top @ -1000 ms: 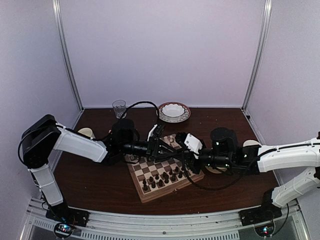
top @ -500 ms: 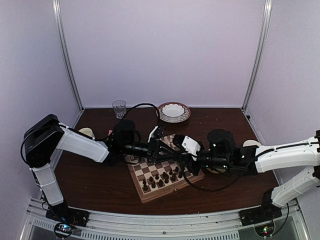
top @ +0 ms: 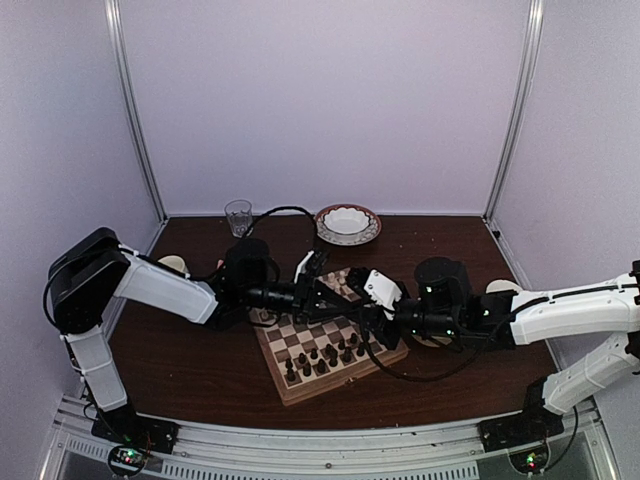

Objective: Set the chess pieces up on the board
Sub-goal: Pass from the right arm to the left

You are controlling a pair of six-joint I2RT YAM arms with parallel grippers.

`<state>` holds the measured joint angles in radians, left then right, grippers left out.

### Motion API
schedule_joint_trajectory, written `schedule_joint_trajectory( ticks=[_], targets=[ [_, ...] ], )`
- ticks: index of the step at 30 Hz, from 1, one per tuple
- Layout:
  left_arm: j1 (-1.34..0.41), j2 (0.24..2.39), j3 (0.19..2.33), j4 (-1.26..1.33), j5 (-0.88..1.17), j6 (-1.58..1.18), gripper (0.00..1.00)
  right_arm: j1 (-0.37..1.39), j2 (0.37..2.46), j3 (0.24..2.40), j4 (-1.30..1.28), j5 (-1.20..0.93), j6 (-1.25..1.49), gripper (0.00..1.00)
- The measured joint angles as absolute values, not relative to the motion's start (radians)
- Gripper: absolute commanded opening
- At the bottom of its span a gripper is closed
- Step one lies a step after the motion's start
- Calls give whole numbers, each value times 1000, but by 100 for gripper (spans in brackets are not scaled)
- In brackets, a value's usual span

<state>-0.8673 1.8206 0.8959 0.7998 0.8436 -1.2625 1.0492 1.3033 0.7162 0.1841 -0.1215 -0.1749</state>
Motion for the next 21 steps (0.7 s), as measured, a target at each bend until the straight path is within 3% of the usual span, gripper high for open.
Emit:
schedule_joint_trajectory(
  ticks=[16,21],
  targets=[
    [-865,1824,896,811,849,-1271,7,1053,1304,717,184,-107,-176,26],
    [-865,1824,896,815,850,-1271,6,1055,1304,717,191,-98,-169,47]
  ],
)
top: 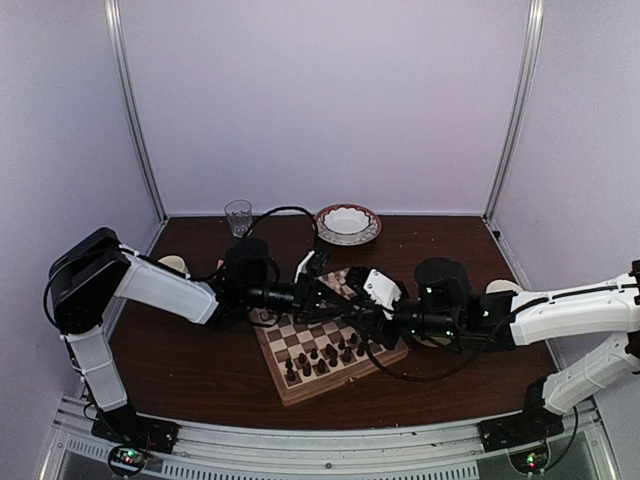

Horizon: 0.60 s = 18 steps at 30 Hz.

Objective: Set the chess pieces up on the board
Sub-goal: Pass from the right arm to the left

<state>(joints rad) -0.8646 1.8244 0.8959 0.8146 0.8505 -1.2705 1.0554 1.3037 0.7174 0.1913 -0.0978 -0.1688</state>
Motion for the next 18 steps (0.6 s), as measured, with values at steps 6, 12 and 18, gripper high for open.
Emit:
schedule_joint_trajectory(
  ticks=[6,12,18],
  targets=[
    [-863,1824,896,822,859,-1270,5,1056,1298,717,208,-87,-147,57],
    [-857,1824,896,822,861,-1269,4,1055,1246,705,217,-75,-117,63],
    [-849,1823,896,822,862,-1269,4,1045,1150,671,211,-87,-41,66]
  ],
)
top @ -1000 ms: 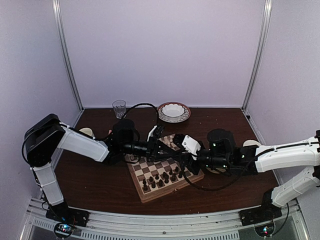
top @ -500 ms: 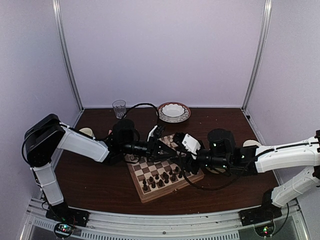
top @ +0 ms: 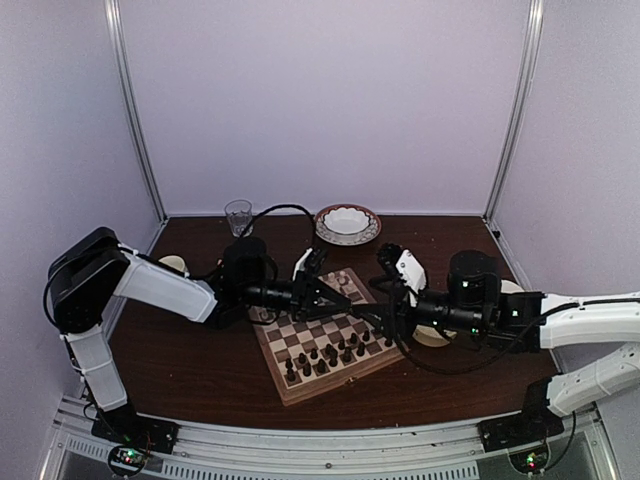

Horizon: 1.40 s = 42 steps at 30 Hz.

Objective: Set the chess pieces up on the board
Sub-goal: Pass from the right arm to the left, then pass from the left arm to the right

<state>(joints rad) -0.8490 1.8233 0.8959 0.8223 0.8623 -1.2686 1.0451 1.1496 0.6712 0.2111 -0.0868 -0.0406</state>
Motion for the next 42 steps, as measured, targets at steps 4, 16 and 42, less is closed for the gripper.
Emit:
schedule_joint_trajectory(
  ticks=[4,16,42],
  targets=[
    [-845,1805,894,820,864,-1259,4,1016,1069,660,205,-105,100,63],
    [-845,1739,890,844,865,-1253,4,962,1125,484,466,-236,645,66],
    [-845,1712,876,893,869,-1275,4,963,1290,484,865,-359,880,36]
  ],
)
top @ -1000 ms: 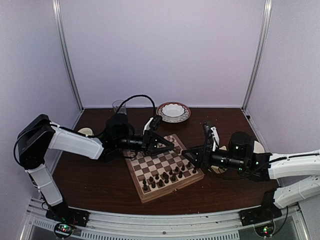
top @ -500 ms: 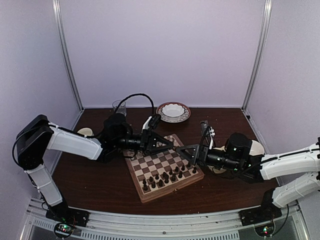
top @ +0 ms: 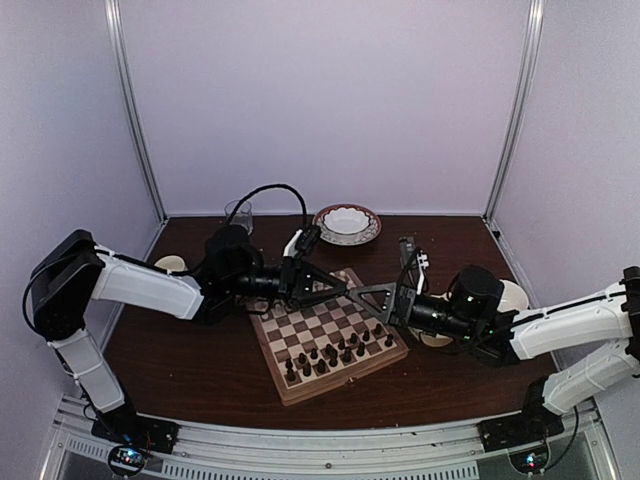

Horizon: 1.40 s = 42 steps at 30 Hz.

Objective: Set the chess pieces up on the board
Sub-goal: Pass from the left arm to the right, then place the knight at b8.

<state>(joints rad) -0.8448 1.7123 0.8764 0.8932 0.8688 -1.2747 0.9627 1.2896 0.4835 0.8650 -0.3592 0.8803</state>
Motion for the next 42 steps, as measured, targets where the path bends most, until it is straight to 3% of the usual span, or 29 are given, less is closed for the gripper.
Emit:
schedule_joint_trajectory(
  ticks=[6,10,12,19,23,31,42],
  targets=[
    [-844,1710,875,903,871,-1279,4,963,1293,481,873,-361,899,24],
    [-844,1708,873,916,875,-1282,4,963,1293,476,875,-361,906,5],
    [-843,1705,870,918,875,-1283,6,964,1292,474,882,-363,904,0],
    [-836,1691,854,902,870,-1260,55,966,1243,484,773,-347,890,0],
    [-807,1630,831,803,839,-1187,68,966,1098,532,488,-284,833,0],
    [-792,1414,833,401,643,-868,72,966,962,846,-200,-129,633,0],
    [-792,1260,820,100,292,-556,73,968,1254,1150,-792,-68,485,0]
  ],
)
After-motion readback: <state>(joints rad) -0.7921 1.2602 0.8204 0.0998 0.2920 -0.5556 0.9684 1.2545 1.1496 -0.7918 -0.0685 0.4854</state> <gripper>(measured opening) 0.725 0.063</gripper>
